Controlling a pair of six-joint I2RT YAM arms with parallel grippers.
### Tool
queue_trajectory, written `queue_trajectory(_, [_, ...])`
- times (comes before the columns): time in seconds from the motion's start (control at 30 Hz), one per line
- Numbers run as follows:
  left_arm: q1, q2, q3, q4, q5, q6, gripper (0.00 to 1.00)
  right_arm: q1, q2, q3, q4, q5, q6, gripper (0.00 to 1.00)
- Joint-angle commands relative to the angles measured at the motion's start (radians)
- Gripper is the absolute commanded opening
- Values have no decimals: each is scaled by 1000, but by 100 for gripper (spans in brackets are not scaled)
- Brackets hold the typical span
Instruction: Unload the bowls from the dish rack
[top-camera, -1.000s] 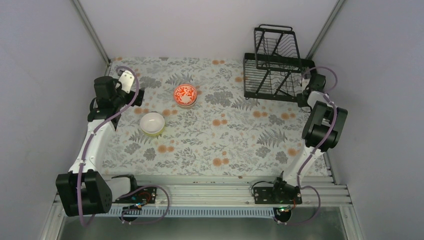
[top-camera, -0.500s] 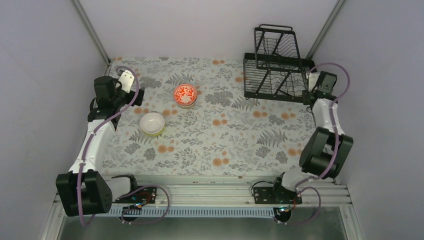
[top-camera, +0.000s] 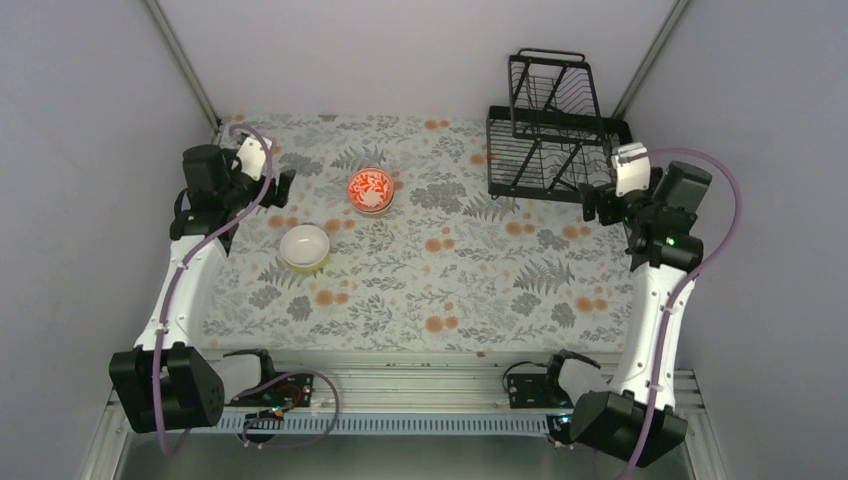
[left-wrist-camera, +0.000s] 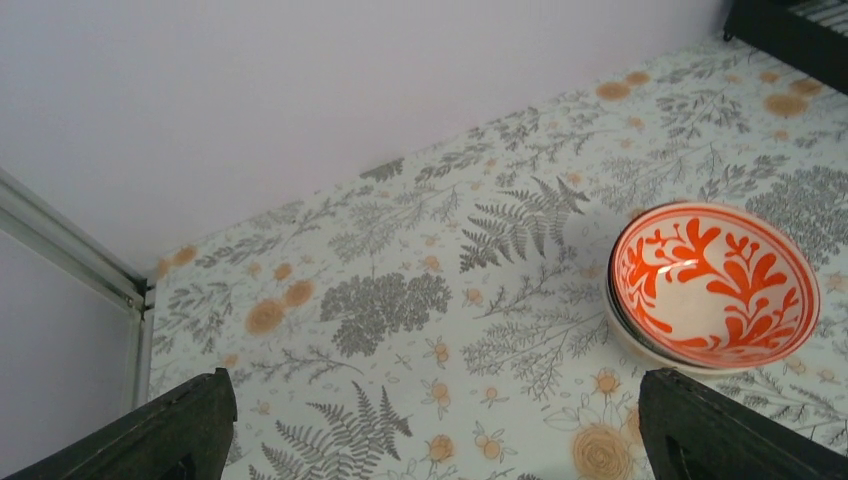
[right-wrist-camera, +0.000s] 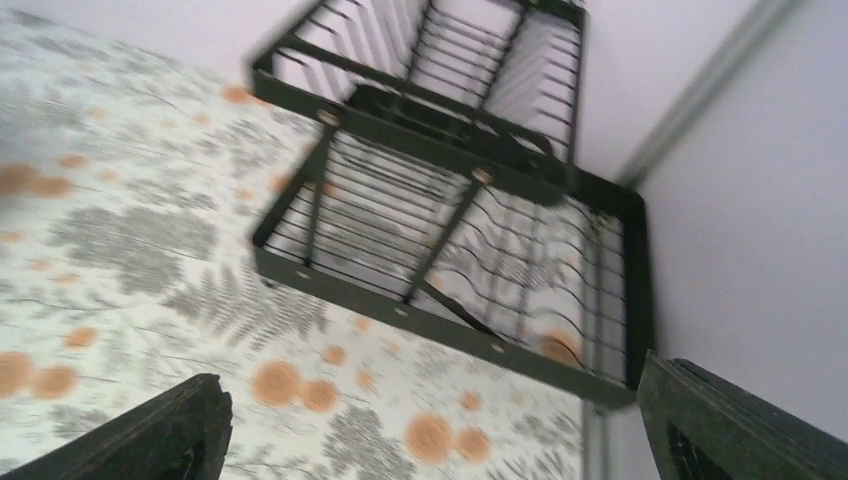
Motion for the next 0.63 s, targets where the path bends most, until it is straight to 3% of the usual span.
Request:
queue_trajectory(0.0, [-3,-3,52,-31,22,-44,100,-6,-33,-57,7,-336,43,100])
queue_trajectory(0.13, [-4,-32,37,-4,-6,-65,100,0,-53,-150,64,-575,49,100])
queue_trajectory(0.6, [-38,-23,-6,21,-51,-72,100,87,-147,-292,201,-343,84,100])
